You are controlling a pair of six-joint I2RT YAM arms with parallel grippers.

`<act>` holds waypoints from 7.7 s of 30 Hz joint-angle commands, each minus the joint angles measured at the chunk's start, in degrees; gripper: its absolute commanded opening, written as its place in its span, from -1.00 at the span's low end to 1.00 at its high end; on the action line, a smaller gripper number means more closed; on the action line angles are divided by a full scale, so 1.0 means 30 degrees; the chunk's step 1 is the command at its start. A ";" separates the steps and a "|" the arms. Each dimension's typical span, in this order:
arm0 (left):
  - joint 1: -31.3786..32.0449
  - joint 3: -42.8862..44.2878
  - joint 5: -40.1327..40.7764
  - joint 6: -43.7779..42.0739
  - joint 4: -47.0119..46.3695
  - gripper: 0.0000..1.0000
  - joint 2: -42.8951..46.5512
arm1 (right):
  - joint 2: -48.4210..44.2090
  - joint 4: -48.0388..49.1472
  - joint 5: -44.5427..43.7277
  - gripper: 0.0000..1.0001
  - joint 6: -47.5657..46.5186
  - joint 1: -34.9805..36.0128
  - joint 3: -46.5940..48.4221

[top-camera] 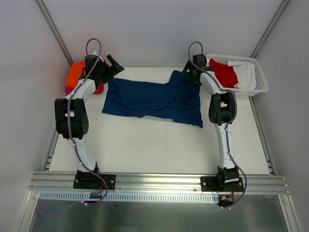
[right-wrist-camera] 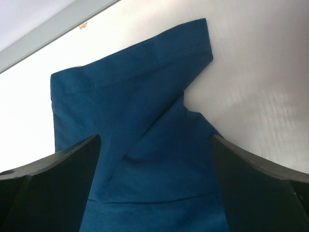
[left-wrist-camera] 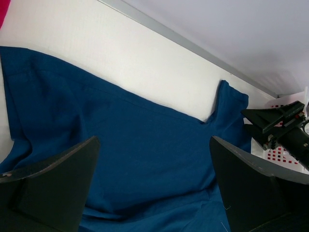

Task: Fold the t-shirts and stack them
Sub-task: Grap the side of the flattened tshirt furthest away from the robot with both arms

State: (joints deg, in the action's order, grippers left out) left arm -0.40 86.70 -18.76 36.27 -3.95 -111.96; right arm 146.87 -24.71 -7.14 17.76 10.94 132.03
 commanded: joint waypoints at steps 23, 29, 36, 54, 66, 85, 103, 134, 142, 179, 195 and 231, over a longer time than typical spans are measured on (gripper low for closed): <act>0.0047 0.0222 0.0689 -0.1339 -0.0062 0.98 -0.0267 | 0.0559 0.2552 -0.0930 0.99 -0.0527 -0.2299 0.1930; 0.0047 0.0281 0.0543 -0.1252 -0.0091 0.98 -0.0442 | -0.0557 0.1969 -0.2185 0.99 -0.1698 -0.2299 0.1633; 0.0047 0.0106 -0.0250 -0.1192 -0.0764 0.98 -0.0414 | -0.1256 0.2899 -0.3688 0.99 -0.3431 -0.2269 0.0646; 0.0047 0.0076 -0.0132 -0.1309 -0.0794 0.98 -0.0824 | 0.2518 0.4223 0.2993 0.97 0.2458 -0.3178 0.2367; 0.0047 -0.0452 0.0161 -0.1485 -0.0736 0.98 -0.0443 | 0.1613 0.4517 0.1713 0.96 0.1526 -0.3032 0.1491; 0.0047 -0.0246 -0.0132 -0.1280 -0.0853 0.98 -0.0882 | 0.1318 0.4864 -0.3304 0.96 -0.2348 -0.3559 0.2575; 0.0047 -0.0187 -0.0220 -0.1250 -0.1058 0.98 -0.0795 | 0.3252 0.7389 -0.2160 0.93 0.1788 -0.3911 0.3599; -0.0596 -0.0803 0.2326 -0.0082 0.0171 0.98 -0.0853 | 0.4248 0.8119 0.0620 -0.49 0.5653 -0.4027 0.3218; -0.1360 -0.0656 0.2534 0.0185 0.0231 0.98 -0.0911 | 0.3955 0.8910 0.1031 -0.79 0.5770 -0.4261 0.2485; -0.2121 0.8983 0.3294 -0.1221 0.4157 0.93 -0.8470 | -0.1933 0.9818 0.2935 -0.99 0.5272 -0.4467 -0.6214; -0.2034 1.0269 0.2448 -0.0695 0.4421 0.45 -1.0080 | -0.3370 0.9877 0.3111 -0.99 0.4832 -0.4437 -0.7505; -0.1770 0.6316 0.0716 0.0186 0.4421 -0.06 -0.7269 | -0.2902 0.9291 0.2760 -0.99 0.4364 -0.4408 -0.7622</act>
State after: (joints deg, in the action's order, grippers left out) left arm -5.98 107.15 -16.64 37.10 6.42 -137.08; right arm 140.20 6.11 11.18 30.37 6.74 110.19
